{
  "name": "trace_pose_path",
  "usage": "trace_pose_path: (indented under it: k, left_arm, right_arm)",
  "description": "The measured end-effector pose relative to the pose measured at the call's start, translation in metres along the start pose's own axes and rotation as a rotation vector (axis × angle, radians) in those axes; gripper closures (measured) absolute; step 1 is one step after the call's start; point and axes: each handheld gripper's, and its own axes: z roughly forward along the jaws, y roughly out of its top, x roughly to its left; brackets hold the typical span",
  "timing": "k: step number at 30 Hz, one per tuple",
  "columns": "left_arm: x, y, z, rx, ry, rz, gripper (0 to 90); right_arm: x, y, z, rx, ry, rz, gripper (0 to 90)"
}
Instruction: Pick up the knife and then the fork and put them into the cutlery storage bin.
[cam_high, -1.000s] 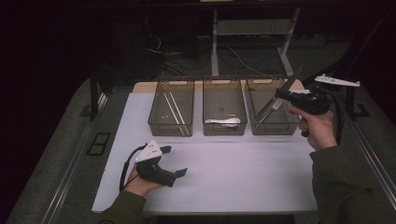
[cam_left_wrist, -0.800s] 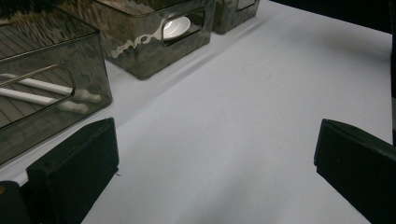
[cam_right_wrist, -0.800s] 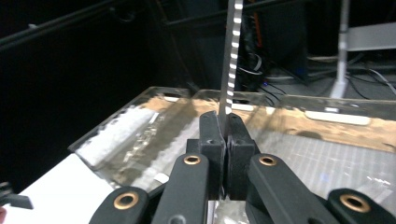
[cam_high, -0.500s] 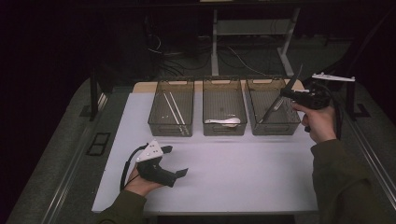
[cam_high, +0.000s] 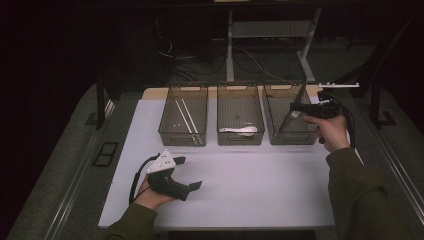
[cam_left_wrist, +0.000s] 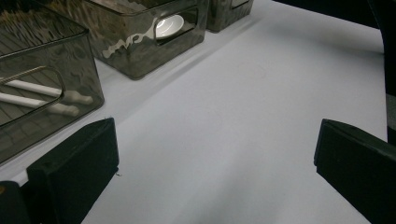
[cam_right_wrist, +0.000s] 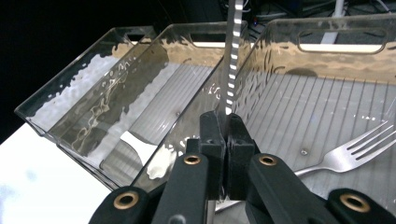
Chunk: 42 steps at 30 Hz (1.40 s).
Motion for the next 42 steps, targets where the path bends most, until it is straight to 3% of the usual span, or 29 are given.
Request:
trace_pose_path:
  k: [5,10,17,24,32,37,42]
  left_arm:
    - [0.000,0.000,0.000,0.004,-0.003,0.003,0.0]
    - [0.000,0.000,0.001,0.004,-0.006,0.001,0.0]
    - [-0.001,0.001,0.002,0.006,-0.009,0.003,0.0]
    - [0.000,0.002,0.003,0.007,-0.011,0.004,0.0]
    - [0.000,0.003,0.004,0.003,-0.012,0.007,0.0]
    - [0.000,0.003,0.004,0.007,-0.015,0.010,0.0]
    - [-0.001,0.004,0.005,0.003,-0.015,0.007,0.0]
  right_arm:
    - [-0.003,-0.001,0.005,0.031,-0.005,-0.005,88.0]
    - [-0.008,-0.001,0.008,0.021,-0.007,0.013,87.8]
    - [-0.015,0.001,0.019,0.021,-0.097,0.001,83.8]
    - [-0.017,0.007,0.035,0.061,-0.185,-0.025,80.2]
    - [-0.021,0.009,0.049,0.127,-0.237,-0.029,77.1]
    - [-0.024,0.004,0.056,0.178,-0.274,-0.025,68.3]
    - [-0.023,0.005,0.055,0.161,-0.270,-0.011,61.0]
